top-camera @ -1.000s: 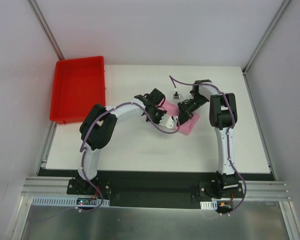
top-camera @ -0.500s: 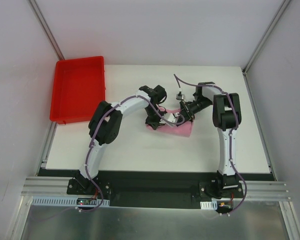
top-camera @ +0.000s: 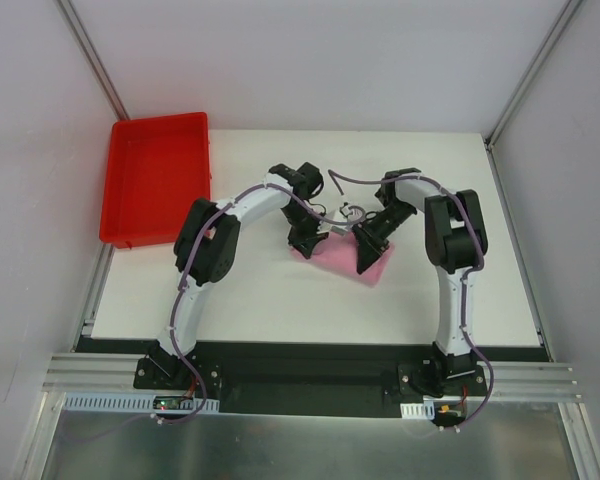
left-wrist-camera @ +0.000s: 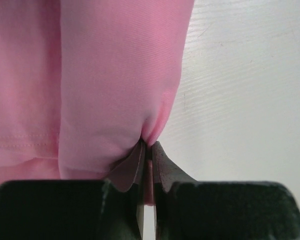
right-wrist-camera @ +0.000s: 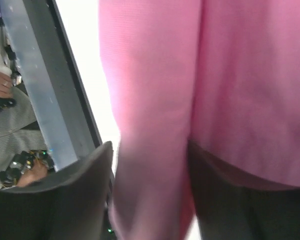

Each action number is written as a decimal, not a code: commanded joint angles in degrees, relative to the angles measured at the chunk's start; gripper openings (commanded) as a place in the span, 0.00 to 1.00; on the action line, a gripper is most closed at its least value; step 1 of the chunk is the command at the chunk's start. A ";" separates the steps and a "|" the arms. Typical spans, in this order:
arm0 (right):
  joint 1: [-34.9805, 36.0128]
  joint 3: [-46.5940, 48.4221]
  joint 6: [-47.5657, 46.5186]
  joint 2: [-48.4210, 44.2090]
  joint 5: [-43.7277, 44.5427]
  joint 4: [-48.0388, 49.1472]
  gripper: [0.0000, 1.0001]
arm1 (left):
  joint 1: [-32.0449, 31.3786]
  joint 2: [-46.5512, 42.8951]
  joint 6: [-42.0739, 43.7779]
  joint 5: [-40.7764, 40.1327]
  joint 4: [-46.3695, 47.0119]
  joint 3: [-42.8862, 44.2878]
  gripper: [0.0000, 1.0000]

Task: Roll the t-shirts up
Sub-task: Roll the T-shirt to the center of the board.

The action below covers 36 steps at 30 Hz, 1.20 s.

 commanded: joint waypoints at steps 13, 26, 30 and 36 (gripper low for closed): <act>-5.84 9.63 2.26 13.75 -9.09 -17.49 0.14 | 2.83 -21.16 -10.74 -3.21 22.73 -19.62 0.53; -7.34 11.04 2.34 18.33 -12.61 -21.56 0.14 | -1.12 -33.15 8.14 -11.83 59.86 -48.20 0.55; -7.34 10.96 2.61 18.33 -12.61 -21.56 0.14 | -2.53 -31.14 13.87 -13.76 72.59 -52.59 0.55; -7.43 11.13 2.96 18.51 -12.61 -21.47 0.14 | -2.88 -27.62 18.70 -12.11 75.25 -51.11 0.54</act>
